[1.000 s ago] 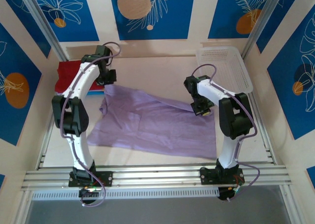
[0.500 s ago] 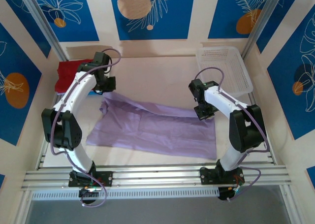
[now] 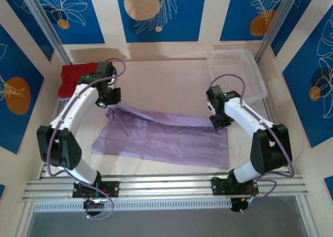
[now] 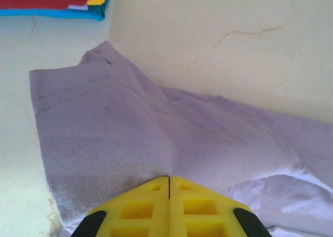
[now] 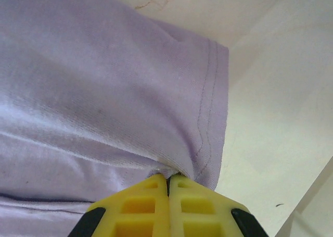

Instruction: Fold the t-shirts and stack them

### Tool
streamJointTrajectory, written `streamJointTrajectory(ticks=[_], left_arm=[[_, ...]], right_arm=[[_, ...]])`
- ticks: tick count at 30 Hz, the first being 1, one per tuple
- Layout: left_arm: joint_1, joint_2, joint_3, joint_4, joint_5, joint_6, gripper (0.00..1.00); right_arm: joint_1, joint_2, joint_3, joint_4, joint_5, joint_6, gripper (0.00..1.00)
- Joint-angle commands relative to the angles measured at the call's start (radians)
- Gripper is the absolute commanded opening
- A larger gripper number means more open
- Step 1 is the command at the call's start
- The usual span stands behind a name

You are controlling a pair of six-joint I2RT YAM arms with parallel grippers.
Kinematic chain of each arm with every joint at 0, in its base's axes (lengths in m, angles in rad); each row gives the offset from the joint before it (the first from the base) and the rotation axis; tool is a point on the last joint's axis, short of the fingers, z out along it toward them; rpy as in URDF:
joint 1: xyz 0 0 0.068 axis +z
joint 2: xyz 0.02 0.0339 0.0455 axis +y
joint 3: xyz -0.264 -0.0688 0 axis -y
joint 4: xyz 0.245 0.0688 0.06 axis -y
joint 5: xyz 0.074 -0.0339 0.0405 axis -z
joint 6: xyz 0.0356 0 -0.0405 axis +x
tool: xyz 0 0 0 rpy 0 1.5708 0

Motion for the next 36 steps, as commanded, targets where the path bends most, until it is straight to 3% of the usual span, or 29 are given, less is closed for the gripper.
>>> streamJointTrajectory(ticks=[1, 12, 14, 16, 20, 27, 33, 36], left_arm=[[-0.018, -0.034, -0.045, -0.026, 0.012, -0.020, 0.00], [-0.035, -0.122, -0.183, -0.026, 0.024, -0.031, 0.00], [-0.034, -0.128, -0.203, -0.025, 0.033, -0.032, 0.00], [-0.035, -0.135, -0.228, -0.018, 0.054, -0.038, 0.00], [-0.039, -0.152, -0.289, -0.011, 0.076, -0.060, 0.00], [-0.040, -0.167, -0.381, -0.014, 0.088, -0.091, 0.00], [-0.040, -0.130, -0.417, -0.041, 0.117, -0.121, 0.00], [-0.040, -0.099, -0.423, -0.081, 0.110, -0.131, 0.05]], right_arm=[[-0.002, -0.013, -0.025, -0.010, -0.051, -0.076, 0.00], [-0.003, 0.062, -0.032, -0.045, -0.091, -0.111, 0.02], [-0.004, 0.063, -0.041, -0.035, -0.073, -0.111, 0.12], [-0.002, 0.061, -0.033, -0.032, -0.031, -0.101, 0.33], [0.004, 0.047, -0.008, -0.043, 0.030, -0.089, 0.46], [0.004, 0.004, 0.034, -0.051, 0.045, -0.045, 0.48], [0.014, -0.021, 0.118, -0.084, -0.018, 0.019, 0.48], [0.037, -0.028, 0.150, -0.088, -0.016, 0.037, 0.49]])
